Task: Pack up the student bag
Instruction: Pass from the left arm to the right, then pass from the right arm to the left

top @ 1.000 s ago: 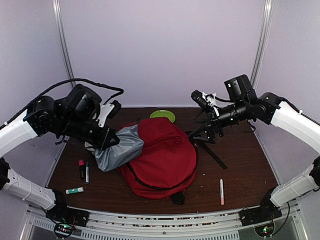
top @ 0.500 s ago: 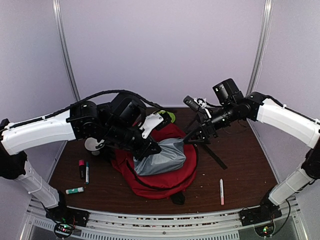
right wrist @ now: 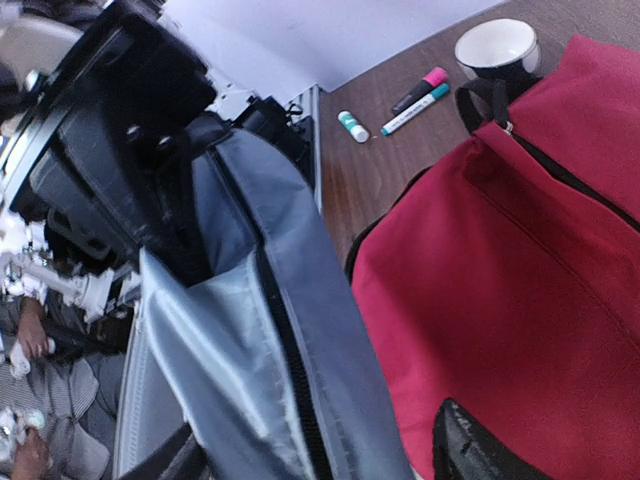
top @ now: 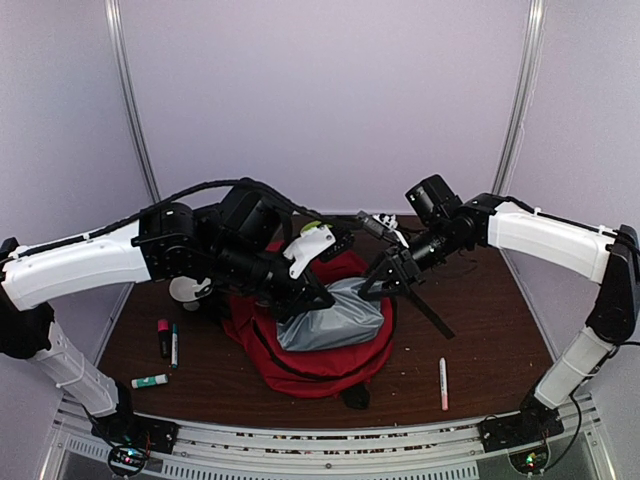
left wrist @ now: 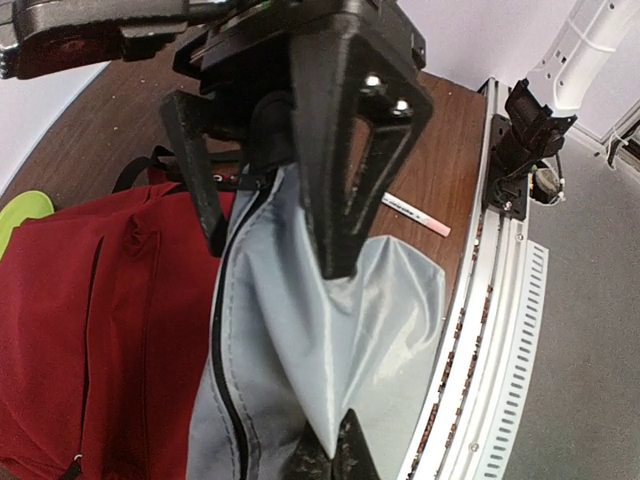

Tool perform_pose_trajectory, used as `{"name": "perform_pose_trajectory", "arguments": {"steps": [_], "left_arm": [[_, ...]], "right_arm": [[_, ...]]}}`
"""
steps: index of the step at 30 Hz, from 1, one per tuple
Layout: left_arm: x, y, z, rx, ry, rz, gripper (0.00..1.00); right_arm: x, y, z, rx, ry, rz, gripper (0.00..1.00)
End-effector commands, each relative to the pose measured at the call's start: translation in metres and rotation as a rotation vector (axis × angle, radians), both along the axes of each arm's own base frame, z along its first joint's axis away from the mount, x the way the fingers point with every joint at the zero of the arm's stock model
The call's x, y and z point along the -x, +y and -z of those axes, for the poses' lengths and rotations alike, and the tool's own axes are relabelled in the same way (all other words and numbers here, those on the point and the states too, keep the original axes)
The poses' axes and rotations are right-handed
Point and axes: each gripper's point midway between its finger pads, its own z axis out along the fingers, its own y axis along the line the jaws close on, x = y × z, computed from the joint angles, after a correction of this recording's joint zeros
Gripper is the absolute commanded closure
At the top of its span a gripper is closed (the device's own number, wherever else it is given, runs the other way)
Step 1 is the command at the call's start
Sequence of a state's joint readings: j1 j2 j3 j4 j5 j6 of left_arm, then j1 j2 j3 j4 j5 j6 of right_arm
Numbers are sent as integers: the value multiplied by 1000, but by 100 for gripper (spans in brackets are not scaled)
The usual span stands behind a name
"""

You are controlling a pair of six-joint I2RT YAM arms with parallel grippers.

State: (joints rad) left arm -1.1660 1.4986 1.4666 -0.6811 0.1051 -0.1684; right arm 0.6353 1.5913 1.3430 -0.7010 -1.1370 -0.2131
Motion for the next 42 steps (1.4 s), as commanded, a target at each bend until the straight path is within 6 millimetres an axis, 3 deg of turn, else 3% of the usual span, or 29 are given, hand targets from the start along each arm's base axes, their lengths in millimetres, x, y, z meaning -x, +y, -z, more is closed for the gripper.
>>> {"name": "perform_pose_trajectory", "arguments": {"steps": [1, 5, 7, 9, 14, 16, 20, 23, 29, 39, 42], "left_arm": [[-8, -17, -51, 150, -120, 21, 100], [-45, -12, -60, 128, -251, -141, 97], [-68, -2, -66, 113, -307, -273, 59], [-80, 6, -70, 121, -325, -359, 35], [-94, 29, -80, 269, -317, -537, 12], [-97, 32, -69, 344, -252, -593, 9], [-99, 18, -61, 514, -152, -613, 2], [-95, -6, -73, 702, -81, -553, 2], [-91, -43, -91, 977, 30, -447, 2], [-120, -64, -90, 1238, 253, -457, 2], [-123, -70, -96, 1291, 286, -408, 2]], "right_arm": [[16, 6, -14, -80, 83, -92, 59], [15, 1, -24, -101, 85, -90, 92], [9, -8, -40, -124, 44, -60, 98], [-1, -20, -53, -130, -24, -3, 100], [-31, -52, -77, -171, -165, 196, 100], [-47, -64, -92, -230, -175, 296, 100], [-74, -90, -112, -315, -186, 450, 100], [-84, -103, -116, -316, -215, 510, 100], [-80, -110, -126, -356, -231, 535, 100], [-64, -112, -147, -470, -219, 506, 100], [-65, -111, -142, -478, -196, 511, 100]]}}
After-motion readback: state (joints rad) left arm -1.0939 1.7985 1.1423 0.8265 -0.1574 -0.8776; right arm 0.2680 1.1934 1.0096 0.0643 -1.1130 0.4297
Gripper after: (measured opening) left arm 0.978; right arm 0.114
